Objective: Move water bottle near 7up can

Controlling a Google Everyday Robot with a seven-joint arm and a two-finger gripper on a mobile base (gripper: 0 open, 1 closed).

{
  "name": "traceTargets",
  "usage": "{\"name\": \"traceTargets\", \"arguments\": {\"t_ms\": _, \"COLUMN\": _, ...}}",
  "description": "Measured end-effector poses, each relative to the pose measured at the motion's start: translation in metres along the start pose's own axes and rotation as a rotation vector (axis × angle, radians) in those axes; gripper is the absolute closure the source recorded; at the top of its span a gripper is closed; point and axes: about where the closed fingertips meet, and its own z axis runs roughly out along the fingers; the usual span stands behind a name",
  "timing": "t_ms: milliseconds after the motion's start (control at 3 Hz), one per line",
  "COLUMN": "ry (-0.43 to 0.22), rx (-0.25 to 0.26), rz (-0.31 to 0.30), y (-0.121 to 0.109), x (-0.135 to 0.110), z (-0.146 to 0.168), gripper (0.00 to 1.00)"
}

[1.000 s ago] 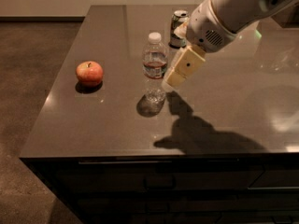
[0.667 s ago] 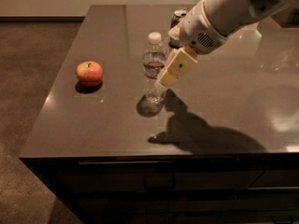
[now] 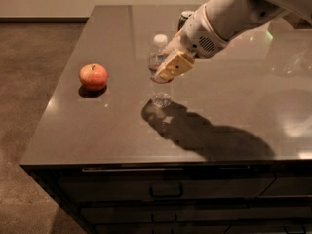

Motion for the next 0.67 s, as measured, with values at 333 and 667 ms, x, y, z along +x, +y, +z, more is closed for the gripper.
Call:
{"name": "traceTargets", "arguments": {"t_ms": 333, "ry": -0.021, "rx": 0.005, "rz": -0.012, "y": -0.003, "x": -0.012, "z": -0.009, "gripper": 0.65}}
{"name": "traceTargets", "arguments": {"t_ms": 667, "ry": -0.05, "rx": 0.064, "rz": -0.002, "y": -0.016, "x": -0.025, "z": -0.034, "gripper": 0.88}}
